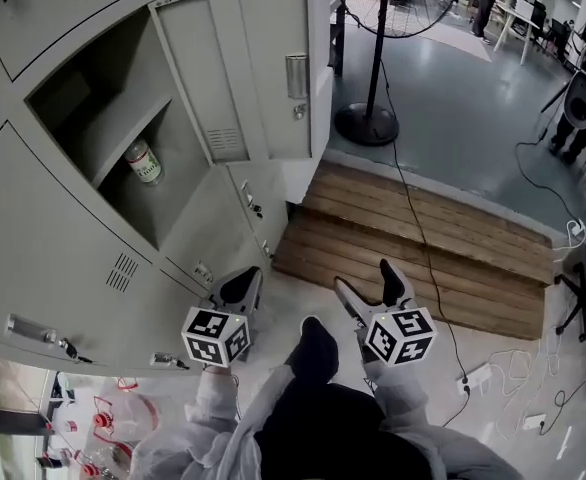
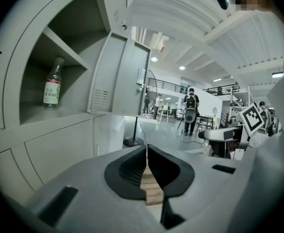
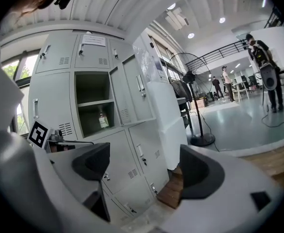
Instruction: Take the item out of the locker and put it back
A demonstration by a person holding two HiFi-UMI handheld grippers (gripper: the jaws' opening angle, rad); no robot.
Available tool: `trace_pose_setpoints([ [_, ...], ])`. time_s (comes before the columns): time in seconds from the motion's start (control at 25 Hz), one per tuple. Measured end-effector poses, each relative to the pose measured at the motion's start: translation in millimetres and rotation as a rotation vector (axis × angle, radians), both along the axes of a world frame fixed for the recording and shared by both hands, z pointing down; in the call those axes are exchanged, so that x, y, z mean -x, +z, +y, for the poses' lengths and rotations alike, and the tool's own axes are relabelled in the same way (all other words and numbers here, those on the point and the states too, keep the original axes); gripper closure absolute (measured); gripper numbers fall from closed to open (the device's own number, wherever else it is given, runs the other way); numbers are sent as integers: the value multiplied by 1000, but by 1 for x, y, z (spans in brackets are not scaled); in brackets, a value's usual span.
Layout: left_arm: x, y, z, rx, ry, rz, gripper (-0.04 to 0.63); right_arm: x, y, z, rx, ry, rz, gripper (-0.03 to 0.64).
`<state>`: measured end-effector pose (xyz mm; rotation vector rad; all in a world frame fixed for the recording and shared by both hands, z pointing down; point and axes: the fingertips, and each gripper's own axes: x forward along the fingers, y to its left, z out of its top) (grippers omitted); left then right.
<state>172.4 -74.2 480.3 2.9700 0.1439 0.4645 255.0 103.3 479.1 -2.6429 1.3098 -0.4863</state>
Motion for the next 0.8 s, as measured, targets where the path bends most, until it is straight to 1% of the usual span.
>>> trace_pose_setpoints([
  [0.12,1,-2,-23,-1,-62,6,581,-9,-1,-32,5,-77,7,169],
  [0.4,-5,-9,-82,11,-241,28,581,-27,-16,-127,20,-340,45,169],
  [0.6,-14,-17,-121,17,-382,51,581,-41,-39,-190,6,-534,90,169],
  [0.8,-21,-30,-145,23,-471,89,581,-47,-55,-243,-27,-666,88,169],
])
